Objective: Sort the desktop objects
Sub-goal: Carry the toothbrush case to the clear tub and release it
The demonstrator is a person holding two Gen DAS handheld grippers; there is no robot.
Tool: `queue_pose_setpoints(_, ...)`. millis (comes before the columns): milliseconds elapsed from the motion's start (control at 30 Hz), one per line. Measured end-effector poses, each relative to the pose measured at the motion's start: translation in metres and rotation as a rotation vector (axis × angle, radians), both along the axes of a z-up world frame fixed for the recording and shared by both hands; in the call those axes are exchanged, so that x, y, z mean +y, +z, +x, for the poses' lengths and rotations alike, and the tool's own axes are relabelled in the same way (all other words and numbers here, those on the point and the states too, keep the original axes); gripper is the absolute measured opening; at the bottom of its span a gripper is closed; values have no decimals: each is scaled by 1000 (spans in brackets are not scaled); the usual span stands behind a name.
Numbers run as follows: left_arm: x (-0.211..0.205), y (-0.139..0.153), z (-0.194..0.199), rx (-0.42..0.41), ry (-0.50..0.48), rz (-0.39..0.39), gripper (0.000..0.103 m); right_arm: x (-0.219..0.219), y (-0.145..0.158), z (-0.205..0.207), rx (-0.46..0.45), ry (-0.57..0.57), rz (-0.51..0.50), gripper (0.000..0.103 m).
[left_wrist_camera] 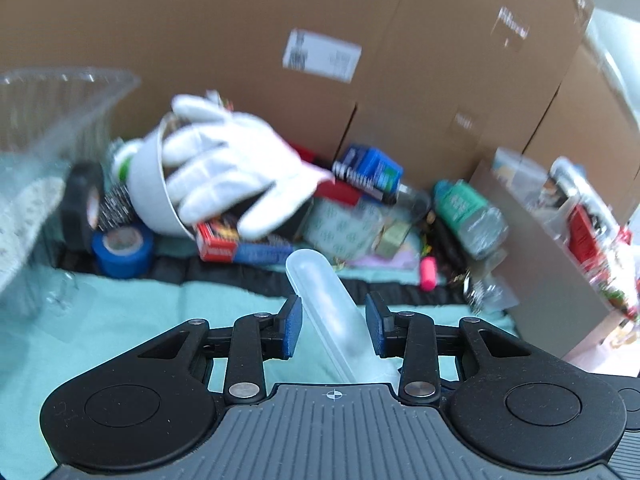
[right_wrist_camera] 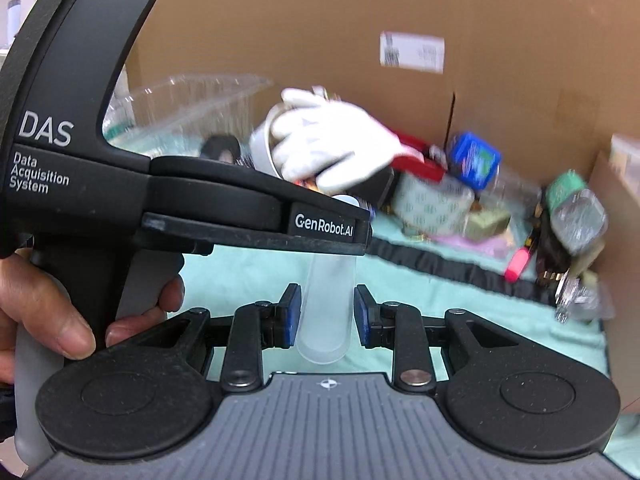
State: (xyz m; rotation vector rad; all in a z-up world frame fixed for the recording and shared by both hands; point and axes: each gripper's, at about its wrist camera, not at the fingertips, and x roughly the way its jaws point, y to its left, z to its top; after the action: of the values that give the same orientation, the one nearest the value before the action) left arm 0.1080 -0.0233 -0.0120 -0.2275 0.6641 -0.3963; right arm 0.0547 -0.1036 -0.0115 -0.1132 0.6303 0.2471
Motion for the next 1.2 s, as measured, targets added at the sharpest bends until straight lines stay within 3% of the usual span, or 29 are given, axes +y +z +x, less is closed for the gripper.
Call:
queue_pose_setpoints(300, 51, 51, -23, -122, 67, -15, 34, 43, 45, -9, -111, 58, 13, 32)
queue_pose_setpoints(500, 101, 80, -24, -176, 148, -7, 34, 88, 71, 9, -166, 127, 31, 32)
queue_pose_setpoints(700, 148, 97, -7, -198, 205, 47, 34, 132, 83, 40, -165, 187, 63, 32)
queue_pose_setpoints(967, 203, 82, 32, -103, 240, 65, 34, 174, 73, 91, -73, 228, 100, 33)
queue_pose_setpoints(1200, 223, 58, 62, -22, 235, 65, 34, 195, 52, 118, 13, 222, 100, 33)
